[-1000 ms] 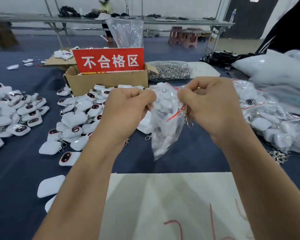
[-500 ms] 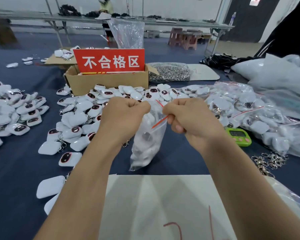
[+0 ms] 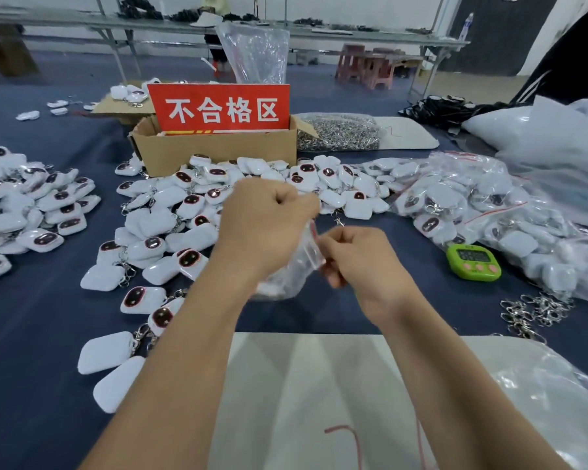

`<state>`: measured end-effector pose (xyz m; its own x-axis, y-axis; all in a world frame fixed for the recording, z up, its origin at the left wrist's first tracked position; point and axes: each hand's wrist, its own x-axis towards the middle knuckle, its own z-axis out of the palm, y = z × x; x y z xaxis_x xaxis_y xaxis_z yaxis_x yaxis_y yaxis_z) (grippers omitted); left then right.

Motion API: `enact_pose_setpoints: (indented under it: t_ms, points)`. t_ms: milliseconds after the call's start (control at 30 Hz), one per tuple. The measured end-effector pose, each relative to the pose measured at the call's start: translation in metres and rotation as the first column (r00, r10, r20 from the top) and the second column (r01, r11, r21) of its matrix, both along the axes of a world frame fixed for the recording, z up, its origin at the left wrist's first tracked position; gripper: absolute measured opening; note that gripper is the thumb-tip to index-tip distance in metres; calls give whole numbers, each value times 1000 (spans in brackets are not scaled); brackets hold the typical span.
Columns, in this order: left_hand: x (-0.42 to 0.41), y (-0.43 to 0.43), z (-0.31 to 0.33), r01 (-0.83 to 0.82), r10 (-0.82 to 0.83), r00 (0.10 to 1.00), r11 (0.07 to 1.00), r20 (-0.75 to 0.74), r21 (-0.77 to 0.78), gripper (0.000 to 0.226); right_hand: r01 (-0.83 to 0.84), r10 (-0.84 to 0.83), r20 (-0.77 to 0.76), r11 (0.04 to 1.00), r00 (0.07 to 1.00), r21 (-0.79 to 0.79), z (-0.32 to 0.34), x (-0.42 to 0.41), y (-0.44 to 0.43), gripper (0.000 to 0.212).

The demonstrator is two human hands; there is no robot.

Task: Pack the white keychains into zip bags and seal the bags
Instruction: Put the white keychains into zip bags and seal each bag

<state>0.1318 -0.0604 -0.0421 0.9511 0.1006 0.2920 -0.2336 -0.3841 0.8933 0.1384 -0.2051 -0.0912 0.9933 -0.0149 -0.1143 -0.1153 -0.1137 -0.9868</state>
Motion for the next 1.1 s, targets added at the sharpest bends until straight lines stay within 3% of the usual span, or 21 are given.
enact_pose_setpoints:
  t_ms: [67, 100, 200, 267, 333, 400, 467, 533, 700, 800, 900, 1100]
  points:
    - [2, -6, -15, 50, -14, 992, 954, -124, 296, 40, 47, -56, -95, 994, 994, -100, -13, 0, -15, 29]
    - [3, -12, -22, 98, -38, 985, 927, -170, 363, 43, 57, -76, -131, 987, 988, -148, -16, 1, -22, 29]
    - [2, -26, -39, 283, -187, 941, 894, -283, 348, 47, 177, -201, -99, 962, 975, -209, -19, 9, -39, 27]
    - [4, -22, -40, 267, -193, 943, 924, -270, 273, 34, 303, -315, -16, 926, 949, -227, -17, 15, -46, 28]
    - [11, -5, -37, 102, -76, 976, 987, -203, 121, 30, 385, -388, 38, 889, 921, -249, -18, 17, -49, 28]
    - [18, 19, -34, -95, 79, 982, 991, -171, -90, 27, 392, -387, 73, 881, 919, -266, -21, 20, -47, 22]
    - [22, 37, -32, -219, 167, 967, 928, -190, -302, 27, 318, -297, 114, 890, 948, -328, -21, 29, -43, 27]
    - [23, 42, -33, -268, 191, 957, 872, -218, -409, 30, 193, -140, 145, 861, 979, -470, -18, 45, -39, 47]
    - [25, 36, -42, -231, 149, 959, 904, -242, -360, 26, -50, 143, 57, 647, 988, -761, -26, 86, -26, 79]
    - [24, 33, -47, -204, 123, 962, 917, -246, -341, 26, 46, 126, 148, 591, 981, -805, -38, 94, -26, 70]
    - [26, 32, -48, -199, 112, 961, 916, -254, -348, 27, 187, 48, 281, 637, 958, -748, -45, 95, -29, 48]
    - [23, 25, -46, -139, 74, 973, 944, -220, -298, 23, 251, -21, 331, 698, 943, -671, -48, 67, -35, 22]
